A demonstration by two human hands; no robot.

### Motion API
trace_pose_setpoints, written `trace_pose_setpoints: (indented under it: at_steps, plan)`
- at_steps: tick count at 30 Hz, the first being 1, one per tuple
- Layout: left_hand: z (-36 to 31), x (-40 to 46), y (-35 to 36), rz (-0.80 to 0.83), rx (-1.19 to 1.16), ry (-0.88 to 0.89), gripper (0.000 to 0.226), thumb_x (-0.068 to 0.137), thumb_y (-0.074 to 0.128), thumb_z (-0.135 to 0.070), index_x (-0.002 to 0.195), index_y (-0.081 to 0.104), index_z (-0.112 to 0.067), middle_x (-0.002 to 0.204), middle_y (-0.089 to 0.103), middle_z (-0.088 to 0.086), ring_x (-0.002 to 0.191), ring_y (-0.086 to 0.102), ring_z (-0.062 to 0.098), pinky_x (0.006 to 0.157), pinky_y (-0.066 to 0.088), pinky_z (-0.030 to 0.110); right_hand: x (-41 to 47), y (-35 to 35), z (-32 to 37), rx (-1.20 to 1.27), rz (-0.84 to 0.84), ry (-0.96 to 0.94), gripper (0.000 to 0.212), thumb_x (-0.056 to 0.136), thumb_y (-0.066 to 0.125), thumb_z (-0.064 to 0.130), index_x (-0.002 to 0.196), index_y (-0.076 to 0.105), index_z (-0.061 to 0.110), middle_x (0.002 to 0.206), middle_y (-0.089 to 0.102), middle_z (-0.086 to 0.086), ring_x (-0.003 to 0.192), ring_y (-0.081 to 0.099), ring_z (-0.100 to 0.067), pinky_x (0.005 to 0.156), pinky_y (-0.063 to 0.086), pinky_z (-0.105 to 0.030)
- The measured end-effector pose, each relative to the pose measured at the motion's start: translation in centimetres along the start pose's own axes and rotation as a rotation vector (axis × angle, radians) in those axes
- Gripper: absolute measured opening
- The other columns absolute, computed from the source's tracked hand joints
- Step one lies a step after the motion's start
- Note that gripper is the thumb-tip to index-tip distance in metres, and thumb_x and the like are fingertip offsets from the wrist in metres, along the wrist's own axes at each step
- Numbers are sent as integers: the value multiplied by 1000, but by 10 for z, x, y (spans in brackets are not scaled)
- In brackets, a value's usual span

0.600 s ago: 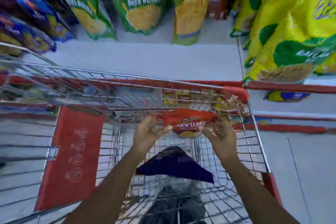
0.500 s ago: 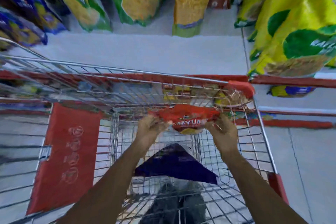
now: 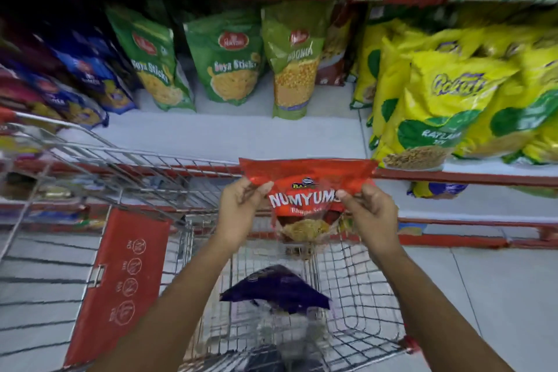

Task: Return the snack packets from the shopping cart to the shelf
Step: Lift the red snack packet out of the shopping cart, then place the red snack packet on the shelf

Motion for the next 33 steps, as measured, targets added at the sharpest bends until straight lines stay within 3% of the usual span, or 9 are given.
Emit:
trace_pose_setpoints:
  at_steps: [5, 7, 12, 15, 17, 21, 24, 27, 33]
  plan:
    - [-111, -5, 4, -68, -64, 224, 20, 85, 59, -2, 79, 66, -19, 62, 72, -18, 63, 66, -1, 59, 55, 15, 7, -14, 121, 14, 7, -247, 18, 82, 68, 6, 75, 68, 23, 62, 70, 21, 62, 62, 5, 61, 48, -13]
    - [-154, -4, 4, -90, -93, 301, 22, 84, 62, -4, 75, 66, -23, 61, 72, -18, 62, 65, -1, 60, 56, 17, 15, -22, 161, 2, -21, -330, 19, 80, 71, 10, 67, 67, 23, 58, 68, 20, 60, 59, 2, 62, 48, -20]
    - [-270, 3, 11, -68, -130, 507, 20, 85, 59, 0, 76, 65, -17, 62, 72, -15, 63, 64, 1, 63, 58, 25, 36, -37, 269, 3, -49, -540, 5, 75, 74, 20, 79, 72, 18, 66, 72, 8, 65, 62, -13, 68, 53, -43]
    - [-336, 13, 13, -80, -89, 621, 16, 85, 61, -7, 76, 67, -19, 70, 73, -9, 67, 66, 7, 62, 58, 24, 50, -40, 338, 20, -45, -652, 7, 72, 75, 24, 74, 74, 31, 63, 72, 11, 65, 63, -12, 69, 53, -42]
    - [-376, 21, 15, -99, -46, 688, 13, 86, 62, -10, 79, 67, -19, 78, 70, 2, 70, 66, 11, 65, 59, 26, 60, -44, 379, 36, -77, -697, 4, 69, 76, 28, 70, 73, 26, 64, 70, 6, 62, 62, -14, 66, 54, -41]
    - [-443, 42, 25, -115, -87, 758, 9, 87, 59, -6, 94, 65, -3, 82, 68, 9, 73, 66, 17, 66, 60, 30, 85, -49, 442, 113, -98, -763, 17, 77, 73, 9, 68, 70, 23, 69, 70, 2, 61, 64, -6, 61, 55, -24]
    - [-473, 67, 37, -120, -108, 782, 9, 88, 58, -7, 89, 66, -12, 79, 68, 2, 71, 66, 12, 67, 60, 29, 115, -54, 470, 138, -132, -792, 16, 78, 72, 8, 71, 70, 23, 73, 71, 3, 66, 65, -10, 65, 57, -27]
    - [-476, 107, 51, -117, -139, 726, 16, 87, 58, -6, 77, 65, -17, 78, 68, 7, 77, 65, 20, 80, 59, 45, 155, -55, 471, 191, -164, -761, 14, 78, 70, 3, 75, 71, 16, 65, 70, 10, 58, 61, -1, 60, 53, -19]
    - [-450, 182, 63, -194, -111, 610, 15, 83, 64, -17, 69, 64, -21, 84, 69, 13, 85, 68, 33, 84, 55, 59, 228, -50, 438, 232, -190, -631, 10, 77, 72, 5, 74, 71, 15, 73, 70, 0, 71, 60, -17, 71, 49, -34]
Point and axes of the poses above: each hand's wrist, its own x-axis towards the middle knuckle, its own y-axis out of the palm, z = x × y, the point moved 9 cm from there along x, towards the middle knuckle
